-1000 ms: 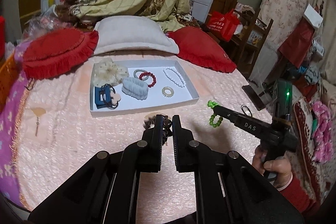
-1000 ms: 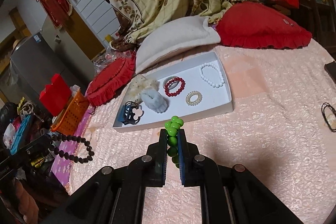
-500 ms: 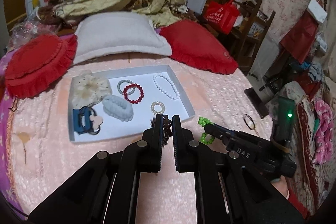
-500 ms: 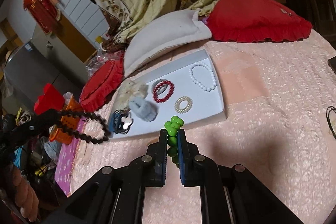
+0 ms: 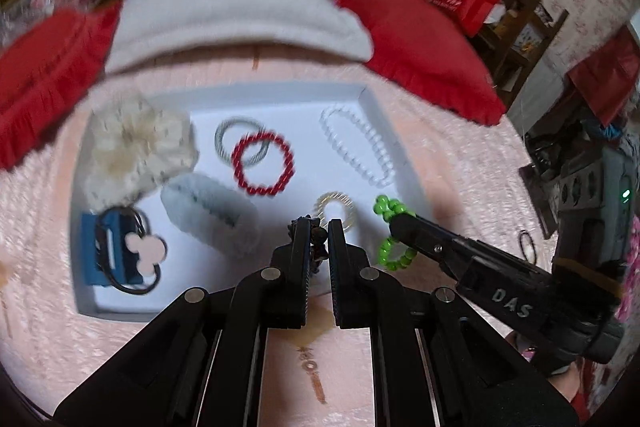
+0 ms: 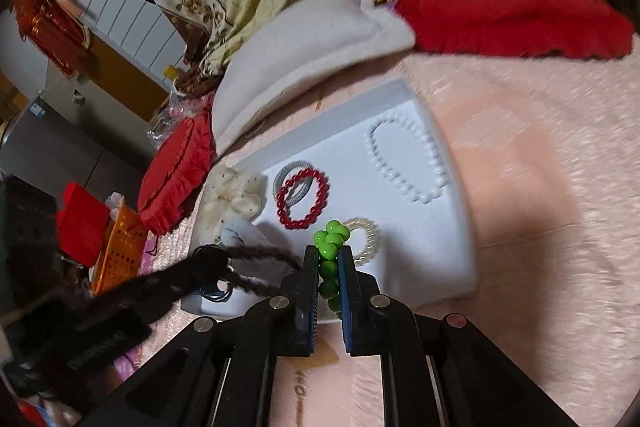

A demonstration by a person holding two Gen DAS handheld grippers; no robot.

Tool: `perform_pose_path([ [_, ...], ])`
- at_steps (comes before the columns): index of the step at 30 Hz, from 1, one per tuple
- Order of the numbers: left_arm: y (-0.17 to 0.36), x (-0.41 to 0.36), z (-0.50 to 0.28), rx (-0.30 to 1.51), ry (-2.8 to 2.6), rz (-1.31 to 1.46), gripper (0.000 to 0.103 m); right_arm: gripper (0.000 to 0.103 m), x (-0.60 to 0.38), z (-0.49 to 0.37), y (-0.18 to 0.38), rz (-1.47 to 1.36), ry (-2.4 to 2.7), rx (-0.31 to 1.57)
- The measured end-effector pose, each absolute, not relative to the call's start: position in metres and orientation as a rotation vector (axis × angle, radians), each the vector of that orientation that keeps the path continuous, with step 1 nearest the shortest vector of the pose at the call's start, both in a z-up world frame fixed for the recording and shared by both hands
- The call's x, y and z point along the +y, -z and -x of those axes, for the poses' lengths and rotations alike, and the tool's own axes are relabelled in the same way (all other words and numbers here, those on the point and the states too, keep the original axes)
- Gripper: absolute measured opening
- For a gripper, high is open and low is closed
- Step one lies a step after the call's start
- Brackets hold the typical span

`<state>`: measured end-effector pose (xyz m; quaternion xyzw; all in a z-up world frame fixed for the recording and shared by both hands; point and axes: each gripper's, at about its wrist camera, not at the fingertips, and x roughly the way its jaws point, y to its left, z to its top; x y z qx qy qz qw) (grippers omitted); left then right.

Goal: Organize jewelry

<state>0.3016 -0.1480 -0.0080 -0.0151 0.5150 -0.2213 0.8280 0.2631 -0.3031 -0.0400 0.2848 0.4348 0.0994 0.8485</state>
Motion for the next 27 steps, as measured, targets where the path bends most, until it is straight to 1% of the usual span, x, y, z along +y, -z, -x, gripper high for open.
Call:
perform_pose_path([
  [5,0.039,-0.137,-0.299,1.121,0.429,-0.021,0.007,0.009,-0.287,-0.276,0.061,-0.565,-0.247,0.960],
  [10,0.044,-0.123,-0.293,1.105,0.403,-0.041,0.008,0.008,-0.286,-0.280,0.073,-0.528,-0.207,1.005],
  [13,0.040,-0.116,-0.284,1.095,0.404,-0.040,0.009,0.009,-0.288,-0.278,0.075,-0.485,-0.155,1.023],
  [17,0.025,-0.110,-0.265,1.043,0.410,-0.071,0.009,0.010,-0.293,-0.273,0.067,-0.402,-0.089,0.998],
  [23,-0.006,-0.084,-0.214,0.943,0.367,-0.072,0.012,0.011,-0.286,-0.264,0.046,-0.326,-0.084,0.956],
  [24,-0.010,-0.078,-0.205,0.924,0.352,-0.068,0.016,0.011,-0.284,-0.260,0.041,-0.311,-0.088,0.943],
  [25,-0.015,-0.073,-0.195,0.901,0.329,-0.069,0.023,0.011,-0.280,-0.255,0.036,-0.297,-0.091,0.929],
  [26,-0.019,-0.068,-0.185,0.873,0.301,-0.074,0.029,0.011,-0.278,-0.249,0.031,-0.284,-0.091,0.915],
  [27,-0.023,-0.064,-0.176,0.845,0.274,-0.077,0.039,0.011,-0.275,-0.242,0.026,-0.272,-0.088,0.896],
])
